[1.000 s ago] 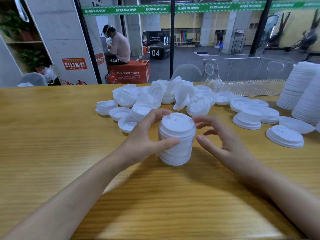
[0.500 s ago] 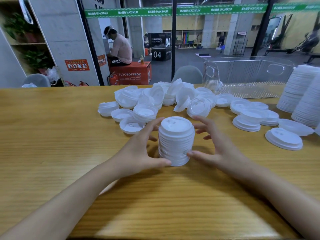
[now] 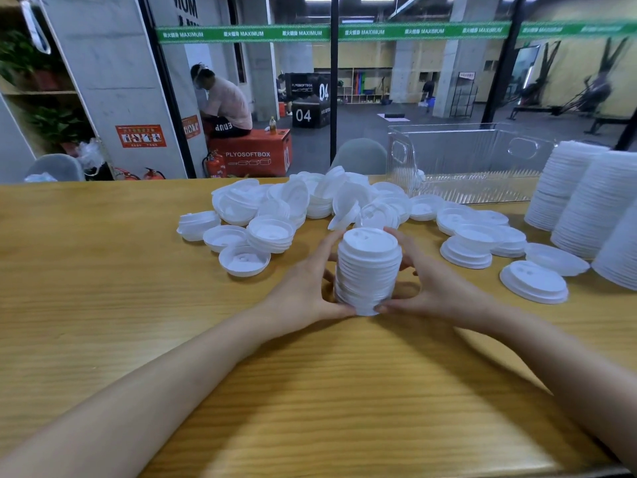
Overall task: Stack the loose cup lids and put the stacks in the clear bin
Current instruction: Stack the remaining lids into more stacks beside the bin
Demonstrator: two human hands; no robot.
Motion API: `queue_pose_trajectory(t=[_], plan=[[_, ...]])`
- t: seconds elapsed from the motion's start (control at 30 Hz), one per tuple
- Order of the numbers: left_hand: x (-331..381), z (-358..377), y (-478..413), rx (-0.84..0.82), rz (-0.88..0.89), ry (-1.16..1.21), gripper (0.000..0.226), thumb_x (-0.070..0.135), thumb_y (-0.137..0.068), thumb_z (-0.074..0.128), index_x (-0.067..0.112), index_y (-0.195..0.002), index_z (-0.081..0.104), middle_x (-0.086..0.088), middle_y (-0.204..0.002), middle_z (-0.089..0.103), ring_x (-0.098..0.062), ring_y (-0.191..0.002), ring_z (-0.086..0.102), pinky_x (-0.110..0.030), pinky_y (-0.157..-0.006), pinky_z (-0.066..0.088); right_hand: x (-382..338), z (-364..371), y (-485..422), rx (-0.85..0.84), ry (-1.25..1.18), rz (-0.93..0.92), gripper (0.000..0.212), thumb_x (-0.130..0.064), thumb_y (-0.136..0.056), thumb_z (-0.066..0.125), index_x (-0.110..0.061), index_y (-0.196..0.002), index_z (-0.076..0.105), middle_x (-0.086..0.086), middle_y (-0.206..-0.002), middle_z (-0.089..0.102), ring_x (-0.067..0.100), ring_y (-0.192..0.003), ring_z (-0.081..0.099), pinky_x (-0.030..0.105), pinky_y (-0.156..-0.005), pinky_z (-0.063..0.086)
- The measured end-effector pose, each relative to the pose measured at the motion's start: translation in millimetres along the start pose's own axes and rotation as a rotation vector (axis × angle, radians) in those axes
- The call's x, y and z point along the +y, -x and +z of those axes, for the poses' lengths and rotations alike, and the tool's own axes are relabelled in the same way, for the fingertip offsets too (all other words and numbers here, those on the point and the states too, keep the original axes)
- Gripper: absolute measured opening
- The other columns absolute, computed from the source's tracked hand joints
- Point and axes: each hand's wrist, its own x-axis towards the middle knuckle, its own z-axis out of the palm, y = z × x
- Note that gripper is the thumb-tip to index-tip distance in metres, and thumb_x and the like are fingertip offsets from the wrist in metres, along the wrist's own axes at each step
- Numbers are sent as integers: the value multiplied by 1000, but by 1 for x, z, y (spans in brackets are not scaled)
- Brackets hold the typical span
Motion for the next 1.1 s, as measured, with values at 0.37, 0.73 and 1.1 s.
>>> queue_pose_trajectory(t=[0.37,0.73,1.1], plan=[[-43,-56,-18,249,-113,-572,53,41,-82,74,25,-129,56,5,-127,57,-21,-121,45,-38,-103,29,1,-7,0,267,-246,-11,51,-69,-87,35,-46,-131,47,-16,-125,60,1,-118,53,19,-97,39],[-55,-48,-19,280,-95,-795,41,14,-89,59,20,-129,55,-1,-112,66,-26,-114,55,-39,-102,24,1,5,5,347,206,-332,51,-59,-100,34,-28,-140,44,-9,-143,47,15,-132,42,27,-110,31],[-40,-55,-12,332,13,-526,25,25,-96,59,24,-121,59,9,-109,62,2,-107,53,-28,-96,21,1,3,8,382,138,-340,48,-59,-101,33,-31,-139,41,-19,-139,45,9,-133,41,19,-110,28]])
